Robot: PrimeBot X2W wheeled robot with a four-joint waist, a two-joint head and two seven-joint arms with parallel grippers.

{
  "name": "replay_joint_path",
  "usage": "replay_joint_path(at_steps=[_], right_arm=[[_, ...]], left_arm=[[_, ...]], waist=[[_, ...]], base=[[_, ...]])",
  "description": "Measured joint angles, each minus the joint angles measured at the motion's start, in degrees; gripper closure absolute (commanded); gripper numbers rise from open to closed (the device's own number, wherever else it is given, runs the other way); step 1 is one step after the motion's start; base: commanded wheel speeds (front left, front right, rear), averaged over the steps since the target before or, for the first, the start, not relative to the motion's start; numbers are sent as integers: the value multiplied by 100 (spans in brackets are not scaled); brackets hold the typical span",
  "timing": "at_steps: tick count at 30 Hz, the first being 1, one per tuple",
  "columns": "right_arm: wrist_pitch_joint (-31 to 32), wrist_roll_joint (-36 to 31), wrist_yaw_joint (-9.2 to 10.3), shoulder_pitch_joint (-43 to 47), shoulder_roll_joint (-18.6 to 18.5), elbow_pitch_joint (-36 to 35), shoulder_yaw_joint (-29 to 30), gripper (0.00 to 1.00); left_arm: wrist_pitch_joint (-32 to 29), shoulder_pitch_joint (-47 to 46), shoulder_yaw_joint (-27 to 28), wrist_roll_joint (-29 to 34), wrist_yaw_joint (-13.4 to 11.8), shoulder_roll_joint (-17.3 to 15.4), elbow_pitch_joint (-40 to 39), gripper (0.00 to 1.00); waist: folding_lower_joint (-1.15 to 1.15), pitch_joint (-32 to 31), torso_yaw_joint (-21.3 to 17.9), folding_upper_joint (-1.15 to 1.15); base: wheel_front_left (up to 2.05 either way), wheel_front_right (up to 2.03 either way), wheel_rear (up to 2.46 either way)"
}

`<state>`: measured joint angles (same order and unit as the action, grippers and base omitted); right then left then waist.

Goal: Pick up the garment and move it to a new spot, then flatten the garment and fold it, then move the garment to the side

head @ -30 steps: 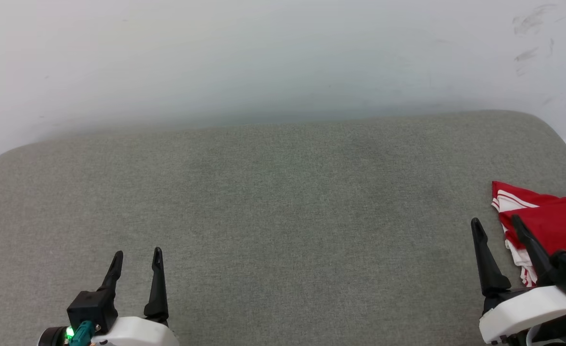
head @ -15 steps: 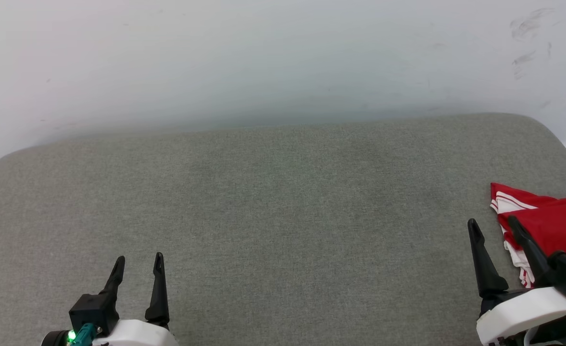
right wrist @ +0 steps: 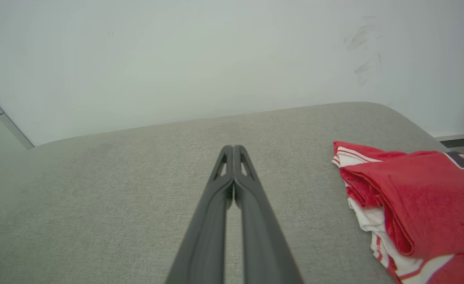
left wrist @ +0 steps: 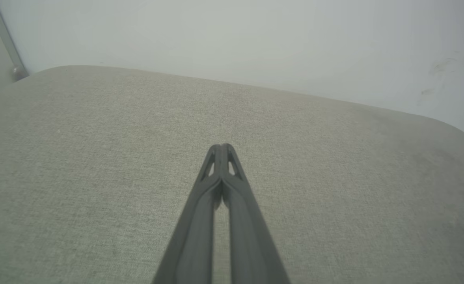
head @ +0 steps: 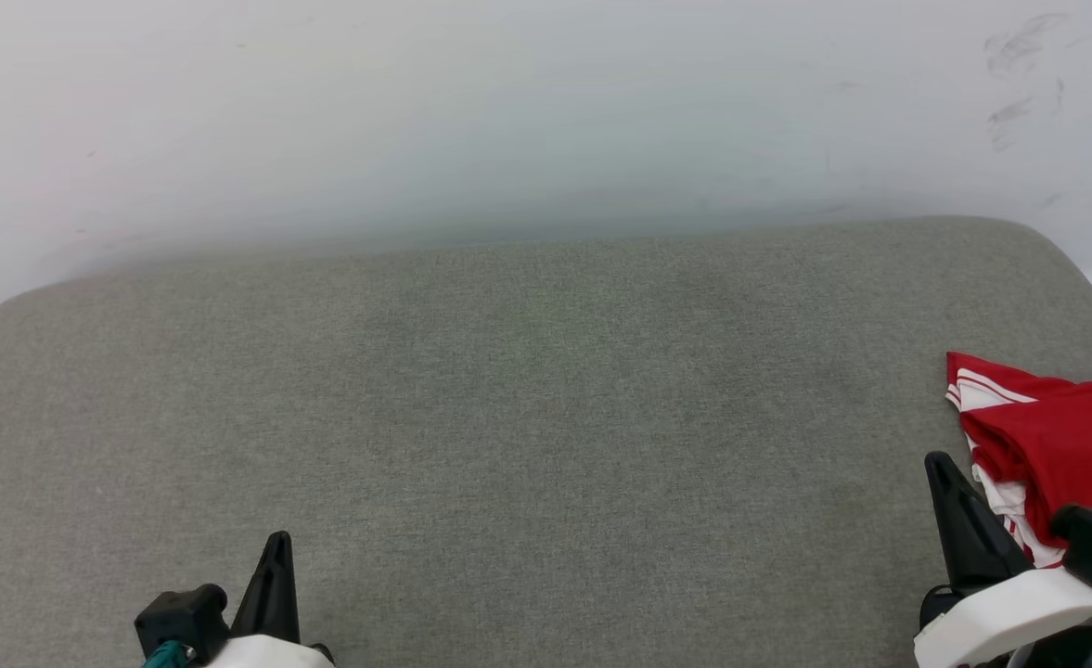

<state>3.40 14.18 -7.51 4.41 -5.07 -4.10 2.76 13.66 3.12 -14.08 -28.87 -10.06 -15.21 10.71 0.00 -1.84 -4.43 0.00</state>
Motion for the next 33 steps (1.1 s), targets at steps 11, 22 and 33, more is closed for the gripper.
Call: replay_joint_path(at_steps=[11, 22, 33], right_arm=[[45, 1172, 0, -85, 30, 269, 51, 100], [76, 2192, 0, -231, 62, 504, 98, 100], [120, 3086, 1, -332, 89, 716, 146, 100]], left_arm=[[-294, -110, 302, -957, 258, 171, 69, 100], [-549, -237, 555, -1796, 491, 331, 119, 100], [-776, -341, 786, -2538, 690, 479, 148, 100]], waist=[[0, 18, 41, 0], [0, 36, 81, 0], [0, 54, 121, 0]], base=[[0, 0, 0], [0, 0, 0], [0, 0, 0]])
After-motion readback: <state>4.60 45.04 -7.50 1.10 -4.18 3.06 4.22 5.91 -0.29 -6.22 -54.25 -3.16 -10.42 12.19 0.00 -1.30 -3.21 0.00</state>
